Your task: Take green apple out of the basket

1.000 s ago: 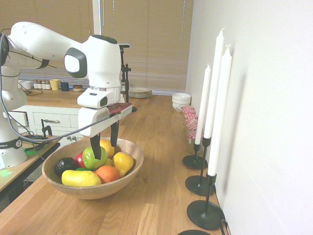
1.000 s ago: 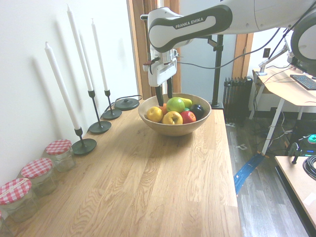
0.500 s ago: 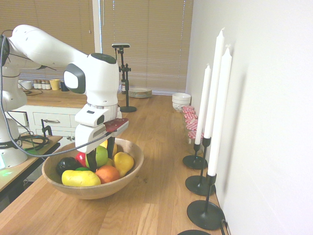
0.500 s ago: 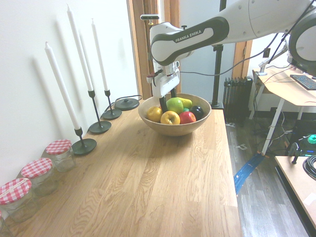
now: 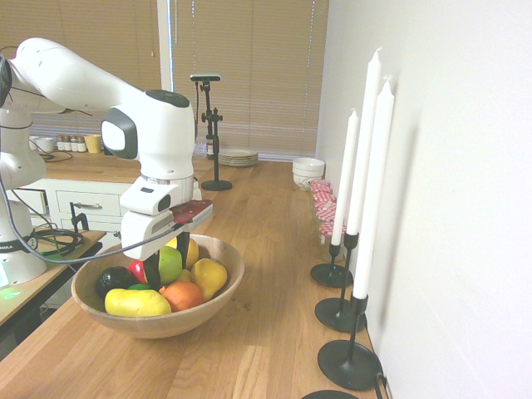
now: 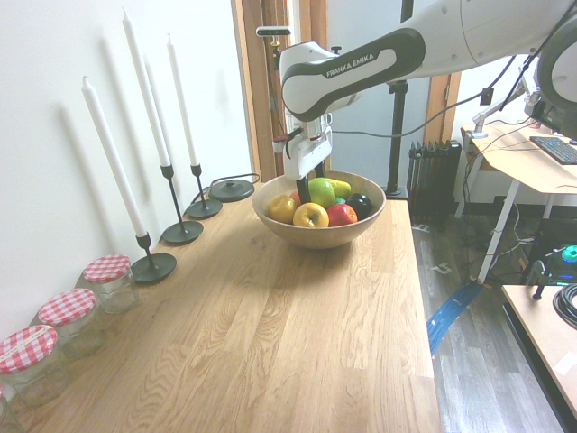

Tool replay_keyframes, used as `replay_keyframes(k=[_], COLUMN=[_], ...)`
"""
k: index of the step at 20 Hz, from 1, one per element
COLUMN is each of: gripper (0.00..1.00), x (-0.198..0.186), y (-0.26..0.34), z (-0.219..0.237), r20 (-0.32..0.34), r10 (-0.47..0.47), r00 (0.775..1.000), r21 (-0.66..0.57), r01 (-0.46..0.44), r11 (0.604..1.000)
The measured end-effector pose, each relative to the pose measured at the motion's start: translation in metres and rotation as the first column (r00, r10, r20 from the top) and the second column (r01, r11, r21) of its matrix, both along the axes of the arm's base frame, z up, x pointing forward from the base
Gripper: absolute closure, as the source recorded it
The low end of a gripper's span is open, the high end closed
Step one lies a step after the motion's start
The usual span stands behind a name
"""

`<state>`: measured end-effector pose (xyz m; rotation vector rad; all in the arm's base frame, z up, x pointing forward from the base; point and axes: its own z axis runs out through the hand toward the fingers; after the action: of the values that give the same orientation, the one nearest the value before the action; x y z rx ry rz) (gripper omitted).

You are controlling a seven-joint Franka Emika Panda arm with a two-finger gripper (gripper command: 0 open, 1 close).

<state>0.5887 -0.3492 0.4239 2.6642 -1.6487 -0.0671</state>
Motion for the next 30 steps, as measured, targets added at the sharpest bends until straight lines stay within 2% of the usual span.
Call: replay_keyframes(k=[5, 9, 14, 18, 22, 30], gripper=[1.0, 1.0, 1.0, 1.0, 1.0, 1.0], x=[-0.007, -0.011, -0.021, -0.025, -0.026, -0.001], y=[0.006, 0.042, 0.135, 0.224, 0.274, 0.275], z=[0.015, 0.074, 0.145, 0.162, 0.136, 0.012], r20=[0.028, 0.117, 0.215, 0.252, 0.256, 0.174], r10=[0.002, 0.048, 0.145, 0.22, 0.244, 0.209], r00=[1.0, 0.992, 0.966, 0.942, 0.935, 0.962], r21=[0.012, 0.005, -0.002, -0.04, -0.099, -0.085], r01=[-0.003, -0.049, -0.149, -0.217, -0.226, -0.196], r11=[1.0, 0.999, 0.989, 0.975, 0.969, 0.977])
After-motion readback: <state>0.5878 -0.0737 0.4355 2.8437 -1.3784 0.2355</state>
